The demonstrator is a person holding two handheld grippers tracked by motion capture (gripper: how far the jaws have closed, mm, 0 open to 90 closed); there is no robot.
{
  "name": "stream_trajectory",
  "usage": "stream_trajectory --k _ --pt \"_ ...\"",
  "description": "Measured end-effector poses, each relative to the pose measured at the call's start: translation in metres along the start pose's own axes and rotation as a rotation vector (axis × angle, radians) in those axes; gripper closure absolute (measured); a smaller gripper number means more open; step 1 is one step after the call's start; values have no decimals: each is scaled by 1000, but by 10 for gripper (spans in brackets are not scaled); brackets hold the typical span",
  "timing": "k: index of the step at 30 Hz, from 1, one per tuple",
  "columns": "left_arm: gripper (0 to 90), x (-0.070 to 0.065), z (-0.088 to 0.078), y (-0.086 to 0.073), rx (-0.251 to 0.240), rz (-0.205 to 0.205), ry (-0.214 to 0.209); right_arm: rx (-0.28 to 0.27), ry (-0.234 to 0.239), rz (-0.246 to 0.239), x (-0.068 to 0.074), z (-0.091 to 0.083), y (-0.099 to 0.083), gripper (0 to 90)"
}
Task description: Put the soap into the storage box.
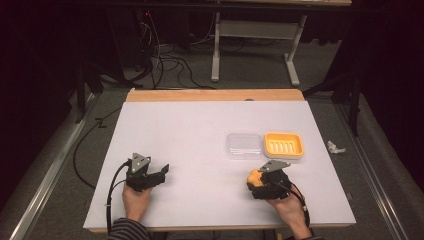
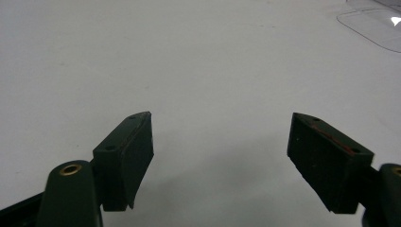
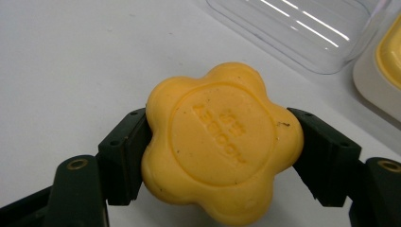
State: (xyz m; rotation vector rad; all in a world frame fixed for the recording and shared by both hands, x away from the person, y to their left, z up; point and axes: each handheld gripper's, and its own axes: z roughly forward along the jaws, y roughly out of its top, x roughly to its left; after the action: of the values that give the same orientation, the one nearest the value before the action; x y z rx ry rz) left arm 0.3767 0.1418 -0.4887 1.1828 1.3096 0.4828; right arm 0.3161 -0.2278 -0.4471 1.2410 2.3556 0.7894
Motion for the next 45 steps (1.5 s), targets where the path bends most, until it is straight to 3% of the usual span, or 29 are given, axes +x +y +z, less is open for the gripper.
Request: stream_trajectory --k 7,29,34,37,45 --pt "236 0 -1 0 -1 8 -4 -54 5 39 -11 -11 -1 279" --pt "232 0 -1 0 -2 9 -9 -72 -2 86 -41 -32 9 279" --pt "234 0 -1 0 -1 9 -6 -69 -11 71 -45 -34 14 279" --pt "234 0 -1 0 -2 8 -6 -68 -30 28 -44 -31 16 279" --pt "234 0 0 0 -3 5 -3 -68 -19 41 -52 -28 18 279"
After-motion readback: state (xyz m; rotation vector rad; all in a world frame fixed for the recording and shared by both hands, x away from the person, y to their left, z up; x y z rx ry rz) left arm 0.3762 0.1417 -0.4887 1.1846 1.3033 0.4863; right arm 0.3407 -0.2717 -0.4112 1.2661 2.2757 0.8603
